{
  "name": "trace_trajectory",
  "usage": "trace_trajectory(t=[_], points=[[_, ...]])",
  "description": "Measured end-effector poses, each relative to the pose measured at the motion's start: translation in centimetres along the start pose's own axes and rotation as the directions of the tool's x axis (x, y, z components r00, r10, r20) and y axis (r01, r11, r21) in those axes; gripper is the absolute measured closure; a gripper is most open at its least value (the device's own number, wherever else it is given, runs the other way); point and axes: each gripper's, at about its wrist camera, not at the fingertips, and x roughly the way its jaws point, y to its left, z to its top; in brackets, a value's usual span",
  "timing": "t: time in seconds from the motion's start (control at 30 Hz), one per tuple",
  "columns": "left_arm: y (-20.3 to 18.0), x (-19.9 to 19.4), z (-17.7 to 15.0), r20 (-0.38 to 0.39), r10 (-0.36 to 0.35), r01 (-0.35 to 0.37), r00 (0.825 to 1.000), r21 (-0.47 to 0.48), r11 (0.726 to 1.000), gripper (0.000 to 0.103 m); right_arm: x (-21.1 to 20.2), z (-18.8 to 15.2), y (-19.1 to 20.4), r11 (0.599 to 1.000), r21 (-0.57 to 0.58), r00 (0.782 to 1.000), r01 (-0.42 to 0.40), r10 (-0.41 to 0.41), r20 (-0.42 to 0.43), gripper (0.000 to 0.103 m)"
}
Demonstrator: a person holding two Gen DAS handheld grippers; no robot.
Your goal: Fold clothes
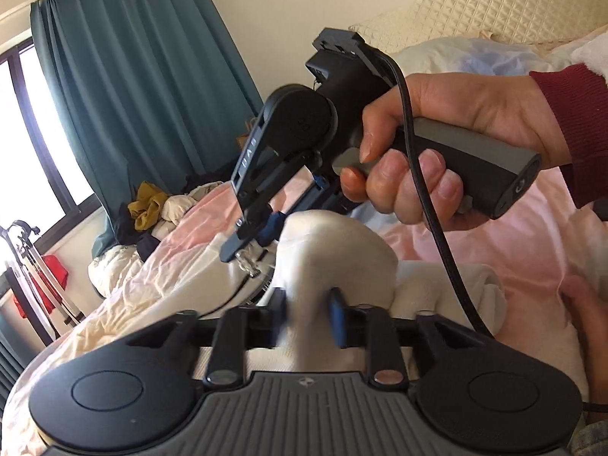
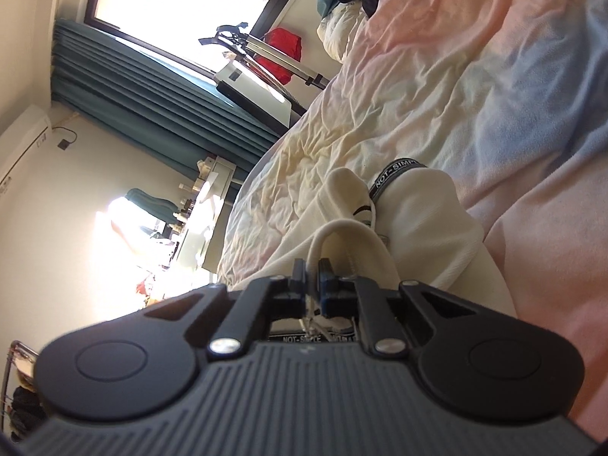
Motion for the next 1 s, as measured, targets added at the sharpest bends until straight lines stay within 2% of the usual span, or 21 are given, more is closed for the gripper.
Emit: trace_trajectory(t=[0.07,0.2,0.3,0.37,0.47,0.53,0.6,0.7,0.77,0.83,0.9,1.0], points=[[0.0,-0.7,-0.6,0.011,-0.013,0.013,1.0,-0.012,1.0,0.099,-0.2,0.3,0.8,1.0,-0.016,0.999,-0.017,0.018,0.027,0.094],[0.2,-3.2,-0.4,0.083,-0.005,0.01,0.997,-0.058,0.998,0.1,-1.0,1.5,2.9,0.997,-0.059,0.991,-0.05,0.057,0.118,0.095],[-0.5,-3.4,-0.7,0.072,-0.003,0.009,0.997,-0.084,0.996,0.1,-0.9,2.6,3.6,0.996,-0.074,0.987,-0.044,0.055,0.15,0.095],[-1.0,-3.3,-1.0,0.055,-0.004,0.009,0.998,-0.099,0.995,0.1,0.1,3.3,3.1,0.998,-0.068,0.99,0.014,-0.004,0.141,0.095],[-1.7,-3.2,-1.4,0.03,-0.005,0.009,1.0,-0.123,0.992,0.099,1.9,3.5,0.3,0.993,-0.025,0.99,0.111,-0.109,0.09,0.095],[-2.3,-3.1,-1.7,0.013,-0.006,0.008,1.0,-0.138,0.99,0.099,2.6,3.1,-1.7,0.992,0.031,0.99,0.121,-0.123,0.07,0.096],[-2.6,-3.0,-1.9,0.003,-0.003,0.003,1.0,-0.151,0.989,0.097,2.7,2.8,-2.2,0.994,0.038,0.992,0.107,-0.109,0.07,0.095],[-2.3,-3.2,-1.7,0.024,0.032,-0.028,0.999,-0.157,0.987,0.088,2.2,2.6,-1.2,0.996,-0.021,0.994,0.084,-0.082,0.075,0.093],[-2.1,-3.4,-1.5,0.038,0.053,-0.046,0.998,-0.167,0.985,0.071,1.2,2.3,-0.4,0.996,-0.064,0.995,0.07,-0.065,0.074,0.093],[-1.9,-4.2,-1.4,0.048,0.057,-0.047,0.997,-0.192,0.98,0.061,-0.4,1.6,0.7,0.99,-0.116,0.994,0.075,-0.065,0.086,0.091],[-1.7,-5.0,-1.0,0.041,0.067,-0.058,0.997,-0.195,0.979,0.061,-2.1,0.7,1.6,0.983,-0.153,0.99,0.101,-0.084,0.116,0.087],[-1.5,-6.0,-0.8,0.005,0.101,-0.098,0.995,-0.177,0.979,0.061,-5.1,-0.7,2.3,0.983,-0.124,0.978,0.137,-0.114,0.174,0.076]])
